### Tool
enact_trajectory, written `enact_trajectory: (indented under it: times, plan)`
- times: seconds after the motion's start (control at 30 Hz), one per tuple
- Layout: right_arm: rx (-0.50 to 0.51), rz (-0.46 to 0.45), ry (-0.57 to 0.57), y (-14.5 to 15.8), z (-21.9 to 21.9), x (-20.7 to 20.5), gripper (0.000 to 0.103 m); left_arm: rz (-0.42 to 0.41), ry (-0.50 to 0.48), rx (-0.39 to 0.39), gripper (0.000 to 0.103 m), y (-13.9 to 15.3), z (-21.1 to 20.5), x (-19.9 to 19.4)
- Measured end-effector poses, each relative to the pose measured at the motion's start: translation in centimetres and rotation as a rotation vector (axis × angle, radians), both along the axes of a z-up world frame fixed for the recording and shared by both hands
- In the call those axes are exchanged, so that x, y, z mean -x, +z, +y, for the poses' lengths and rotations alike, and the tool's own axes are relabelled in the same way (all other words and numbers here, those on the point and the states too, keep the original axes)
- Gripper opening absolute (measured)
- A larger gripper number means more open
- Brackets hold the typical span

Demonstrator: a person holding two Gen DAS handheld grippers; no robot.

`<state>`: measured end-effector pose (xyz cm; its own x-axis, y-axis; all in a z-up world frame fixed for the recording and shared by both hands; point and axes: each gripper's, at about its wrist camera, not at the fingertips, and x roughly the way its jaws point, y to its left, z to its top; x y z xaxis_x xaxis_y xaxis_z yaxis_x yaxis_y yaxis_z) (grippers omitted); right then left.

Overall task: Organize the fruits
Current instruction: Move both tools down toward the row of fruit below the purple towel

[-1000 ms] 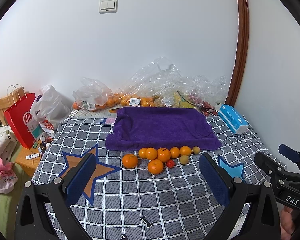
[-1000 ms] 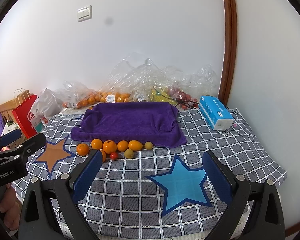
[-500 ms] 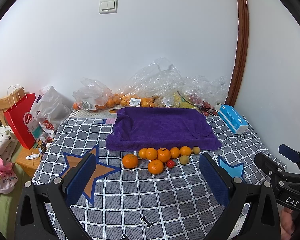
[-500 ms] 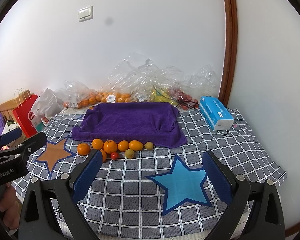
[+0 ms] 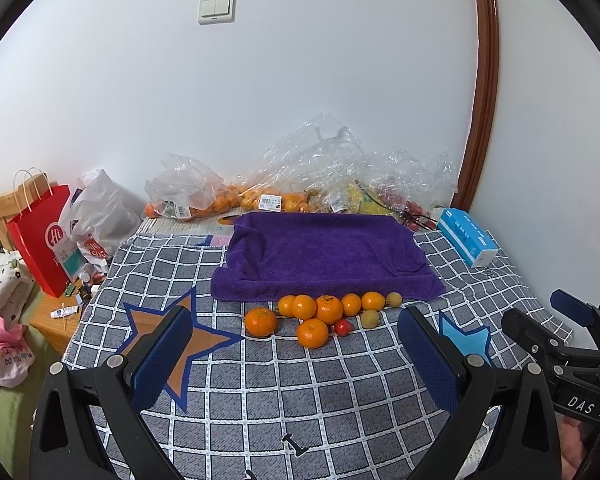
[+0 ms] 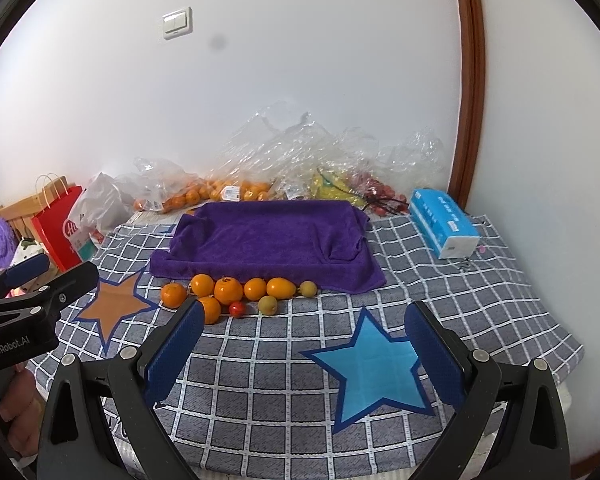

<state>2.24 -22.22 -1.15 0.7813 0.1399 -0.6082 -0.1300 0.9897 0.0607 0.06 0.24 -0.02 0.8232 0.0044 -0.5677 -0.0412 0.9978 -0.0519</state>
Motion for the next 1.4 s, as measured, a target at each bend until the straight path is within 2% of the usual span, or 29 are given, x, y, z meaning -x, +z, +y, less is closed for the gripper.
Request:
enact_trajectory:
  times: [0.33, 0.6, 1.0, 1.07, 1.17, 1.3, 1.4]
  plan:
    - [0.049, 0.048, 0.020, -2.8, 1.2, -2.9, 0.101, 0.043, -0.022, 0.037, 0.103, -2.2, 1.0, -2.7]
    - [0.005, 0.115, -0.025, -5.6, 0.6, -6.2, 0.101, 0.076, -0.006, 0.044, 0.103, -4.7, 2.5, -5.2]
    - [-0.006, 0.140, -0.040, -9.9, -1.0, -9.2, 0.101, 0.128, 0.026, 0.046, 0.102, -7.8, 4.9, -8.7]
    - [-0.032, 0.140, -0.026, -10.7, -1.6, -9.7, 0.101, 0.139, -0.001, 0.061, 0.098, -8.2, 5.2, -9.3]
    - [-0.046, 0.162, -0.044, -11.7, -2.3, -10.4, 0.101, 0.161, -0.014, 0.052, 0.098, -9.0, 5.2, -10.3]
    - [-0.039, 0.190, -0.047, -12.8, -2.5, -11.6, 0.099, 0.202, -0.023, 0.062, 0.098, -10.3, 5.3, -11.7]
    - [-0.054, 0.198, -0.026, -13.4, -2.2, -12.6, 0.093, 0.220, -0.022, 0.062, 0.097, -11.1, 5.4, -12.5]
